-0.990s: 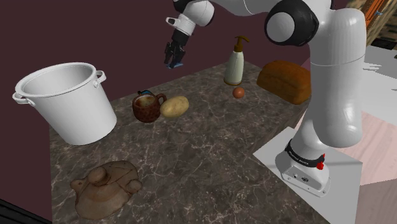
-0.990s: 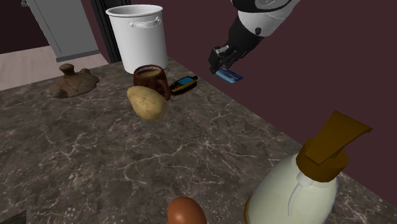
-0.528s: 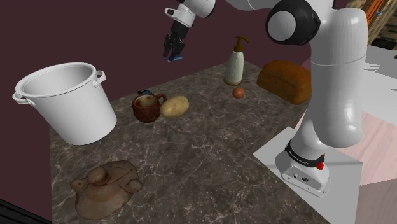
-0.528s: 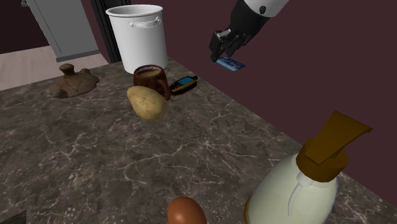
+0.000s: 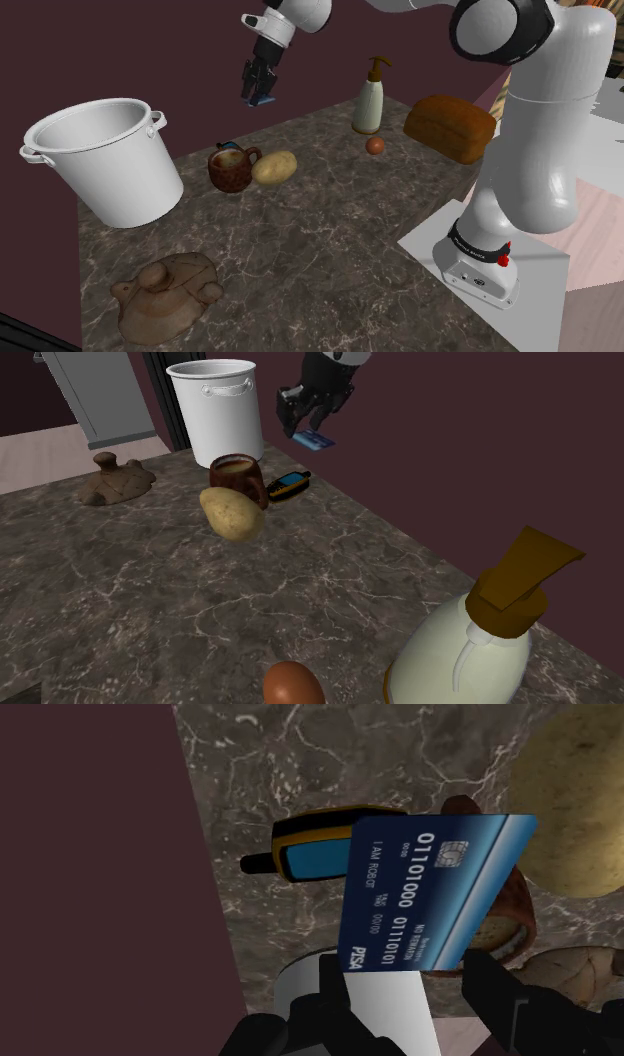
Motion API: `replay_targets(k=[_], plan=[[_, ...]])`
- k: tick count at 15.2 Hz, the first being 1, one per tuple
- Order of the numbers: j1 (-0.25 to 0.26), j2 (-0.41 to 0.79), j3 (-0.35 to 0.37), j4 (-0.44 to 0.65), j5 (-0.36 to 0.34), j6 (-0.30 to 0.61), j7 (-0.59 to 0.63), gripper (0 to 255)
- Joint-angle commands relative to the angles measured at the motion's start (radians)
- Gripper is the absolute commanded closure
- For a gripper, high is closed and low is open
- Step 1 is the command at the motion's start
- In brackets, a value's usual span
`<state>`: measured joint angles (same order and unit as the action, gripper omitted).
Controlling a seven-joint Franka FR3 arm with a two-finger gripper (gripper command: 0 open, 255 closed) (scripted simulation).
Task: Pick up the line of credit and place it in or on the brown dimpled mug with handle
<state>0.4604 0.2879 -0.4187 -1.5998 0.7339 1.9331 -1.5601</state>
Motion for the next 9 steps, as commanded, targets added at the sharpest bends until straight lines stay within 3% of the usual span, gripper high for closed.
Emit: replay_targets(k=[1, 9], plan=[[0.04, -0.032, 0.013, -0.041, -0.014, 0.04, 0.037, 255], [0.174, -0.107, 0.076, -0.132, -0.064, 0.172, 0.195, 255]])
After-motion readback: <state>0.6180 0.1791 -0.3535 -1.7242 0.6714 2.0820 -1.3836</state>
